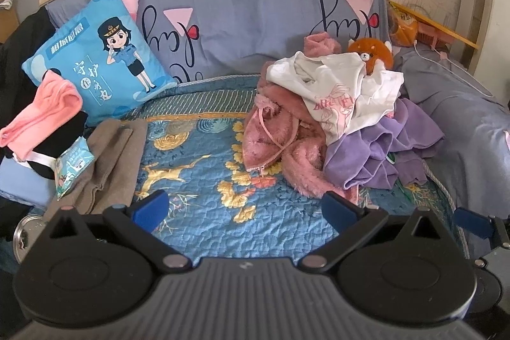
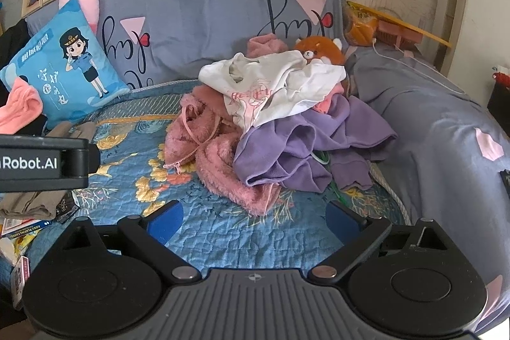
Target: Fold clothes
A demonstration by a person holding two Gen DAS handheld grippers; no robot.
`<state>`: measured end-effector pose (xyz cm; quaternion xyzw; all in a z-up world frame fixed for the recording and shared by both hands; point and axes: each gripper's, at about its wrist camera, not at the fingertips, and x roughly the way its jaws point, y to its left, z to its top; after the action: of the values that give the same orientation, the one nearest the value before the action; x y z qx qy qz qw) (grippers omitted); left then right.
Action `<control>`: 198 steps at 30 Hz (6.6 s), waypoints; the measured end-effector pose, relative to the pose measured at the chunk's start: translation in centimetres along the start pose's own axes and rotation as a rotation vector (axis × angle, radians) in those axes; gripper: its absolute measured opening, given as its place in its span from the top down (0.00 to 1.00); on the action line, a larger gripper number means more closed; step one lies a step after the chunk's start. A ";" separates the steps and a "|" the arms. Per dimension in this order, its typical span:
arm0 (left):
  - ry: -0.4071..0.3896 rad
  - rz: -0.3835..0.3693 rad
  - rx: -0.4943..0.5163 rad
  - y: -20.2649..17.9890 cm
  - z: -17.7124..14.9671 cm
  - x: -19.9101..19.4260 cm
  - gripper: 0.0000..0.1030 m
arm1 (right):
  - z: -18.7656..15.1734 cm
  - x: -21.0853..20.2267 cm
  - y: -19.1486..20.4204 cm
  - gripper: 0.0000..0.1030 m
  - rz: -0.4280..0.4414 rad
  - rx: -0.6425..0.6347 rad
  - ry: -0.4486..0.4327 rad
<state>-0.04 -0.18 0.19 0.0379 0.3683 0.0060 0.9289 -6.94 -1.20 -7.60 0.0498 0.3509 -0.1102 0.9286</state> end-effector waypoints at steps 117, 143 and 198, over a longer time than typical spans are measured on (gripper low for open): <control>-0.159 0.004 -0.187 5.6 -2.4 3.0 0.00 | -0.9 4.6 -2.1 0.03 -0.004 0.025 -0.182; -0.111 0.014 -0.062 2.4 -3.1 10.7 0.00 | 7.4 21.5 -7.7 0.95 0.141 0.277 -0.181; -0.164 -0.146 -0.234 13.6 -5.1 -3.3 0.00 | 19.0 -19.4 0.5 0.97 0.619 -0.009 -0.702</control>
<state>-5.70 13.60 -0.26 -0.0969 0.2899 -0.0217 0.9519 -8.76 -0.64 19.49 0.1077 -0.0156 0.1633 0.9806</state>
